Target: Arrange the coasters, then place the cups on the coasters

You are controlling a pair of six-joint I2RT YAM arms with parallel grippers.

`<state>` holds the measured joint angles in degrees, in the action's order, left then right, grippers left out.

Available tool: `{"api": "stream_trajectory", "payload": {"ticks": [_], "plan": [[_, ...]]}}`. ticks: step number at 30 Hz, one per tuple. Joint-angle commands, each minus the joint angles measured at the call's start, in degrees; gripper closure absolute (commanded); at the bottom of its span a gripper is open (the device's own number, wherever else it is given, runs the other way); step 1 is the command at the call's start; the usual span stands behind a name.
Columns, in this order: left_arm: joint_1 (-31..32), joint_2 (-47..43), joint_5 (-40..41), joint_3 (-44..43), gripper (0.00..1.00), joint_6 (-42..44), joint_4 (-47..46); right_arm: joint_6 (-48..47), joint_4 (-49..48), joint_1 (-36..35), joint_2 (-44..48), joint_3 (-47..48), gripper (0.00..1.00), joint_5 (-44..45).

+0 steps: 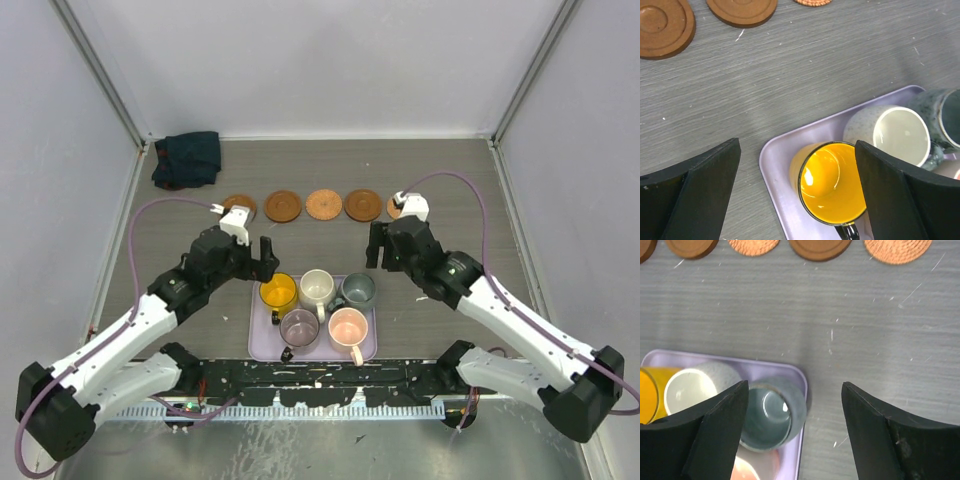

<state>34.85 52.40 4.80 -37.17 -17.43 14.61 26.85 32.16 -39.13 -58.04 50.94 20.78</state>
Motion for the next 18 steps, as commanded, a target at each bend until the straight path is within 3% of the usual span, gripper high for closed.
{"api": "stream_trajectory", "payload": {"ticks": [1,12,18], "plan": [[2.2,-3.5,1.2,1.1,0.02,-2.0,2.3,6.1,4.3,-4.0,4.5,-3.2,0.21,0.4],[14.6,-5.5,8.1,2.5,0.02,-8.9,12.2,5.6,3.5,-6.1,6.2,-6.3,0.21,3.9],[16.9,-6.3,7.8,3.1,0.01,-11.7,13.7,5.3,1.4,-6.1,5.0,-7.0,0.21,3.2]]}}
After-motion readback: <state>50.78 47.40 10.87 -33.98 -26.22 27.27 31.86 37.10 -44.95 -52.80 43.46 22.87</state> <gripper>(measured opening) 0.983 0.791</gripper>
